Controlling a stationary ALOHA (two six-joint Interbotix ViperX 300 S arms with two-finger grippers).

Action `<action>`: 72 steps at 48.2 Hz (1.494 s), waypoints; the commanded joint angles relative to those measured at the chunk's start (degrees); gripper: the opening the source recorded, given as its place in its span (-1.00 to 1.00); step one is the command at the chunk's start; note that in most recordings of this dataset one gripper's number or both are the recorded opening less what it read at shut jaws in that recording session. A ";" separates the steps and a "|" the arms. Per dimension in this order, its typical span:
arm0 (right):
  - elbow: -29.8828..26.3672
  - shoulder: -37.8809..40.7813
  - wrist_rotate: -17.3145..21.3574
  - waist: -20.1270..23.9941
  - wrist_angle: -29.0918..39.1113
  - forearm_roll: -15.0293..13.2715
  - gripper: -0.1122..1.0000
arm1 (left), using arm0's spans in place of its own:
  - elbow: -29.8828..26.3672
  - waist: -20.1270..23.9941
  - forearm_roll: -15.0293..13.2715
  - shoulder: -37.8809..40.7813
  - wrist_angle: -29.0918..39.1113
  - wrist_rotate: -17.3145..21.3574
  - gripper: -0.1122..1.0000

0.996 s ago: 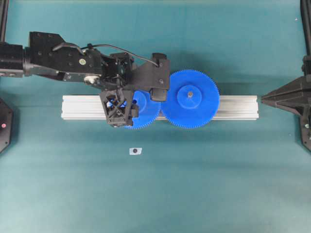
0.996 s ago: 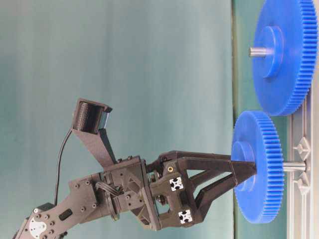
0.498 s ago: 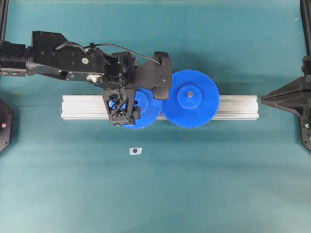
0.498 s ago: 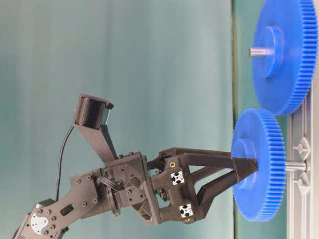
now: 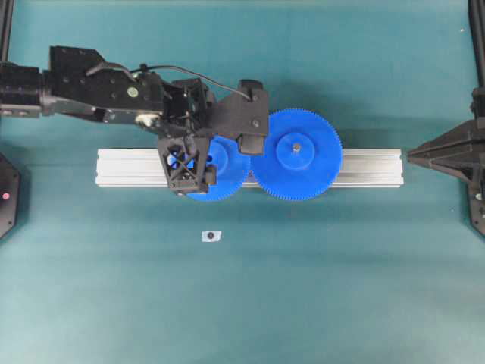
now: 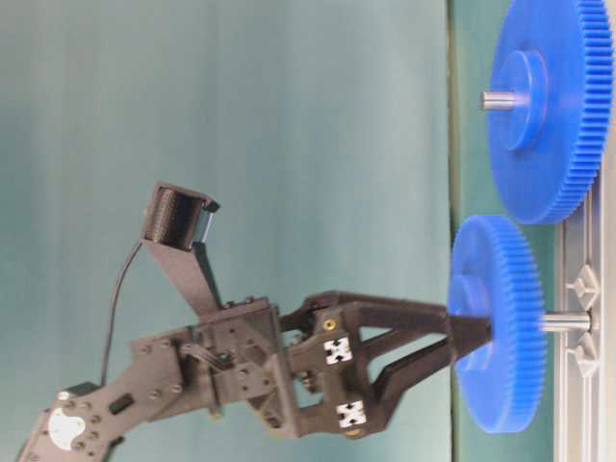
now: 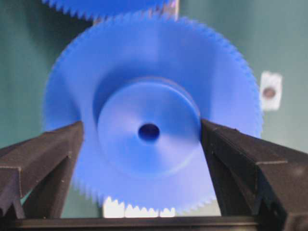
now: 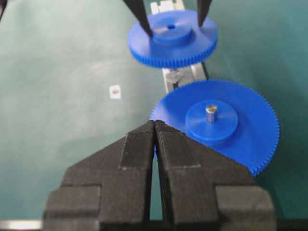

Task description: Insert the small gear onto the shaft.

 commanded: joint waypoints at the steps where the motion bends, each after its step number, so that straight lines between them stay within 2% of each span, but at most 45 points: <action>1: -0.88 0.35 0.62 -0.09 -0.26 0.09 -0.65 | -2.29 0.53 0.18 -2.99 0.09 0.18 0.85; 16: -0.97 0.35 0.62 -0.09 -0.26 0.09 -0.65 | -4.48 0.53 0.18 -4.13 1.05 0.26 0.85; 35: -0.97 0.35 0.62 -0.09 -0.26 0.09 -0.65 | -0.88 -0.44 0.18 -4.13 -1.05 -0.26 0.84; 49: -0.97 0.35 0.70 -0.09 -0.26 0.09 -0.65 | -0.35 -0.62 0.18 -2.72 -1.49 -2.20 0.84; 57: -0.79 0.35 2.55 -0.09 -0.26 0.09 -0.65 | -0.09 -0.79 0.18 -2.64 -1.93 -2.99 0.84; 72: -0.70 0.35 2.72 -0.09 -0.26 0.09 -0.65 | -0.26 -1.93 0.18 -2.90 -2.29 -3.25 0.84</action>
